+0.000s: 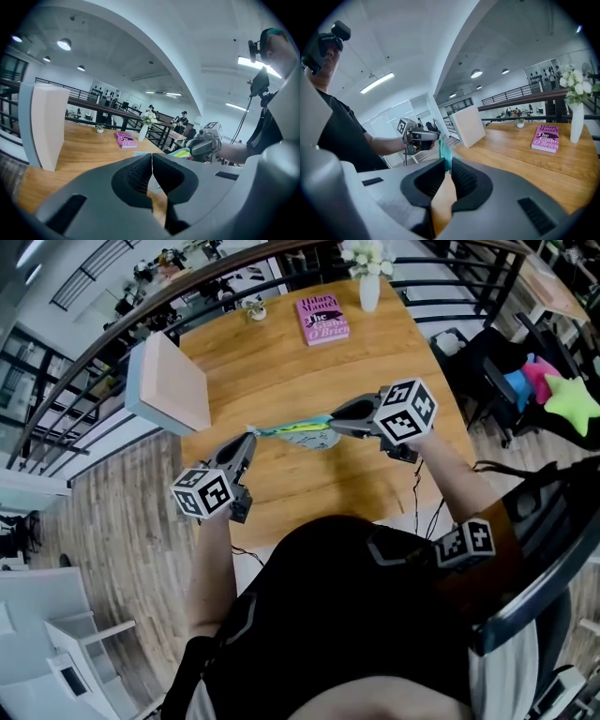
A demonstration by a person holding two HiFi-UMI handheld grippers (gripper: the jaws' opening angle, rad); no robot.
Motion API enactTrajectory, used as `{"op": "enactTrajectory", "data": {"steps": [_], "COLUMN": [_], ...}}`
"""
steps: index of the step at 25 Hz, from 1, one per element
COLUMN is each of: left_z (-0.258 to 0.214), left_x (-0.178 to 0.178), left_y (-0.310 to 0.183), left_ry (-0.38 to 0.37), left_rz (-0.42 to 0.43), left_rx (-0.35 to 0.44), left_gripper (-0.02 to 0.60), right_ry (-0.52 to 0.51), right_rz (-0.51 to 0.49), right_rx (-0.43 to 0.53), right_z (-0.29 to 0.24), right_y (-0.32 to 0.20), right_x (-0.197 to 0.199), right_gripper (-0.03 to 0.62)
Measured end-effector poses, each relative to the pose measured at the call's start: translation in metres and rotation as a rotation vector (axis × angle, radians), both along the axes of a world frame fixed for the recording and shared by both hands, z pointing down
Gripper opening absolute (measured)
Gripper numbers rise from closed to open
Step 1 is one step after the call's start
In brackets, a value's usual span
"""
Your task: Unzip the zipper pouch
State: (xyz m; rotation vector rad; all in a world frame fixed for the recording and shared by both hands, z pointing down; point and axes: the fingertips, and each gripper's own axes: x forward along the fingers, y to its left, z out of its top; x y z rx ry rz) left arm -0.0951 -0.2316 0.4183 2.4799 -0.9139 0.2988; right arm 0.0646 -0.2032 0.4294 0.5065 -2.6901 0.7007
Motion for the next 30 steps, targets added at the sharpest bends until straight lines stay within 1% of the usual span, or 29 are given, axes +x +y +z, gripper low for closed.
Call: {"op": "enactTrajectory", "data": {"steps": [6,11,13,17,21,23,25,27,30], "left_z": [0.009,0.016,0.020,0.025,0.038,0.056,0.079,0.102,0.134], "left_x": [0.008,0.011,0.012,0.015,0.015,0.015,0.015,0.014,0.011], "left_y": [-0.006,-0.020,-0.029,-0.057,-0.075,-0.076,-0.075,-0.072,-0.066], "left_ry": [-0.014,-0.016,-0.028,-0.105,-0.113,-0.135,-0.154,-0.171,-0.185], "left_rz": [-0.013,-0.033,-0.040,-0.058,-0.084,-0.082,-0.085,-0.097,-0.114], "left_rx": [0.004,0.001,0.007,0.050,0.055,0.036,-0.003,-0.048,-0.111], "left_gripper": [0.031,0.031,0.031,0.031,0.031,0.031,0.031,0.031,0.031], "right_ry": [0.022,0.043,0.057,0.100,0.138,0.157,0.181,0.198,0.195], "right_rz": [0.028,0.051,0.057,0.063,0.059,0.055,0.045,0.031,0.019], "right_rx": [-0.009,-0.007,0.007,0.061,0.107,0.120,0.117,0.089,0.037], "right_z": [0.013,0.022,0.024,0.030,0.046,0.061,0.080,0.102,0.129], "right_y": [-0.012,-0.032,-0.042,-0.070,-0.091,-0.096,-0.097,-0.093,-0.083], "right_x": [0.008,0.011,0.012,0.011,0.010,0.010,0.009,0.007,0.004], "right_gripper": [0.052,0.052,0.052,0.052,0.053,0.052,0.054,0.054,0.054]}}
